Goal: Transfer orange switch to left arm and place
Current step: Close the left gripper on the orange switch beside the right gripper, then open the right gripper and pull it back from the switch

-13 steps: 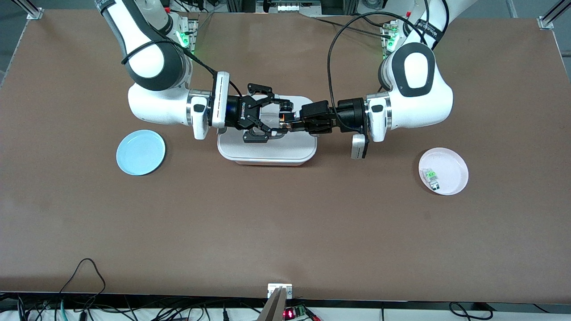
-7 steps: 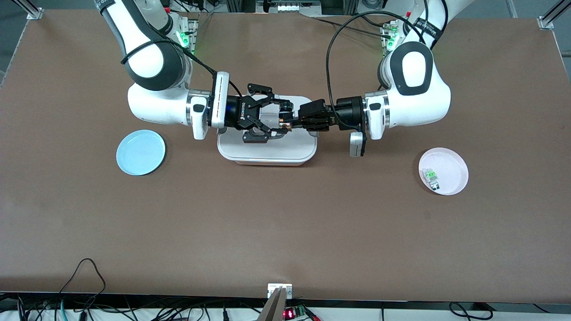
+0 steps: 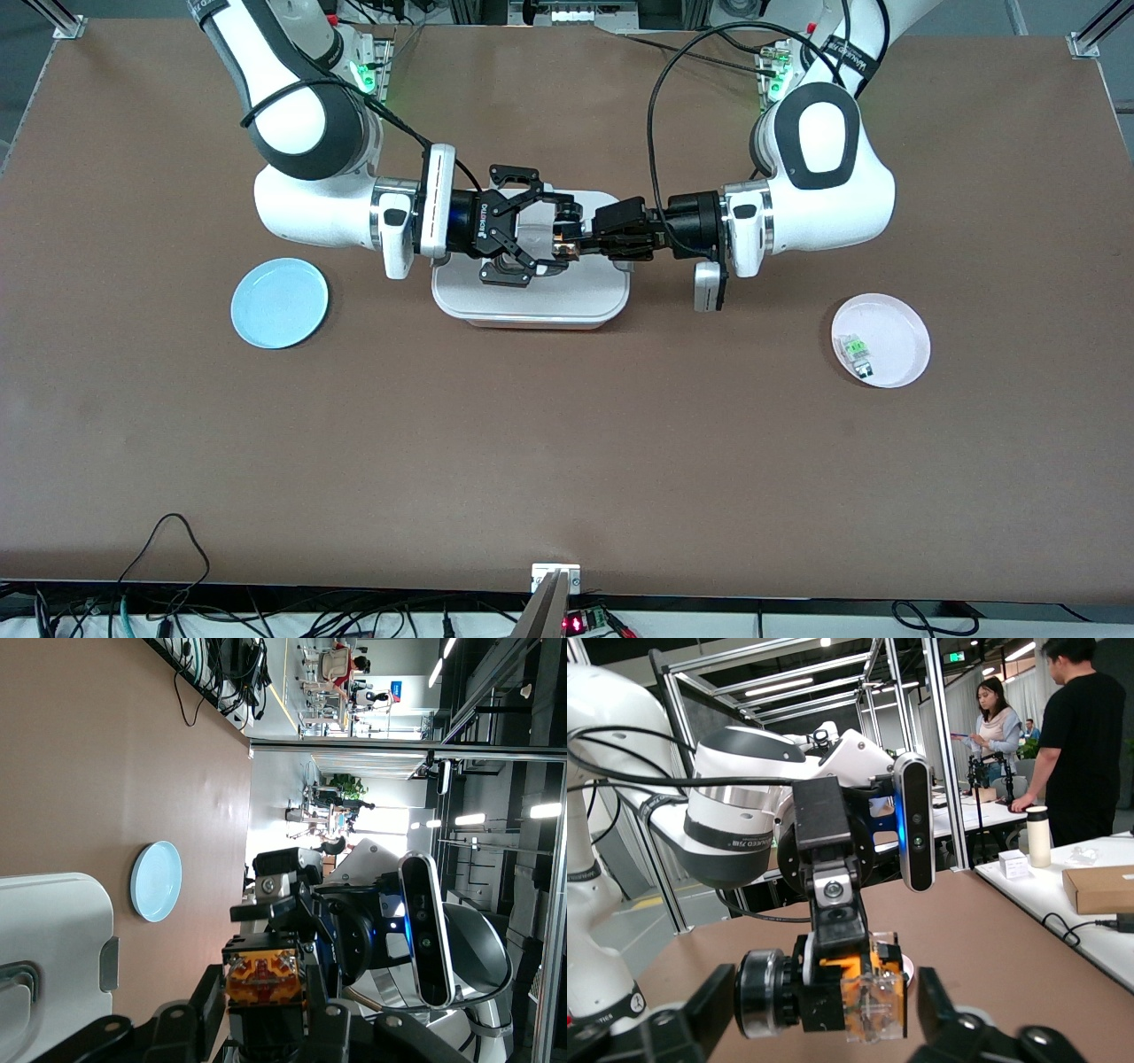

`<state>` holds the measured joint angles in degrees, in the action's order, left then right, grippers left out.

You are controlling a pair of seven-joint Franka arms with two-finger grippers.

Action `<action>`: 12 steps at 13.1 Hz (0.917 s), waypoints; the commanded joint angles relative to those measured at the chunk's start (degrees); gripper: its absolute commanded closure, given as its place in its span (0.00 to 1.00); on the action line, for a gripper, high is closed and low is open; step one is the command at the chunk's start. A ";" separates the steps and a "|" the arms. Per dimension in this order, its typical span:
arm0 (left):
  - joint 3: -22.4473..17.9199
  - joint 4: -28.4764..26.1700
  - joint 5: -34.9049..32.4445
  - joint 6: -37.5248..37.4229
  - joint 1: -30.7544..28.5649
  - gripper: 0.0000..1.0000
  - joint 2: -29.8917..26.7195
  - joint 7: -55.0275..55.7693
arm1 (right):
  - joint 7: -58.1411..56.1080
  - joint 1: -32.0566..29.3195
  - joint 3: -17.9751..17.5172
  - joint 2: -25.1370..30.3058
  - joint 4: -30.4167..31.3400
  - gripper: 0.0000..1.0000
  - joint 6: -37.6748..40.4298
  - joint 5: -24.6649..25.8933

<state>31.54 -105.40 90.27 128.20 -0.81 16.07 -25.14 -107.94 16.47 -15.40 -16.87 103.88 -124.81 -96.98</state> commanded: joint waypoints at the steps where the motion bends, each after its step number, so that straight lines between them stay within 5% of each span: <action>1: 0.10 -1.57 1.05 -0.58 -0.51 0.94 -1.83 -1.32 | 2.47 -0.13 0.02 0.08 -1.75 0.00 -0.26 -0.85; 5: -0.08 -1.22 0.88 -0.76 -0.69 0.94 -1.83 -0.97 | 3.53 -1.09 0.10 0.43 -1.76 0.00 0.00 1.16; 8: -0.43 -0.95 -3.85 -1.02 -0.77 0.97 -1.83 -0.70 | 5.36 -4.68 0.10 2.01 -1.41 0.00 1.49 7.83; 12: -0.69 -0.43 -21.83 -6.72 -5.06 0.97 -0.87 -0.70 | 12.13 -11.80 0.19 3.69 -0.97 0.00 5.63 16.54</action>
<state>30.96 -105.39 75.80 125.45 -2.79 15.98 -25.25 -99.11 7.73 -14.73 -14.39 102.48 -120.76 -83.86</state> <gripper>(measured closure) 0.590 0.000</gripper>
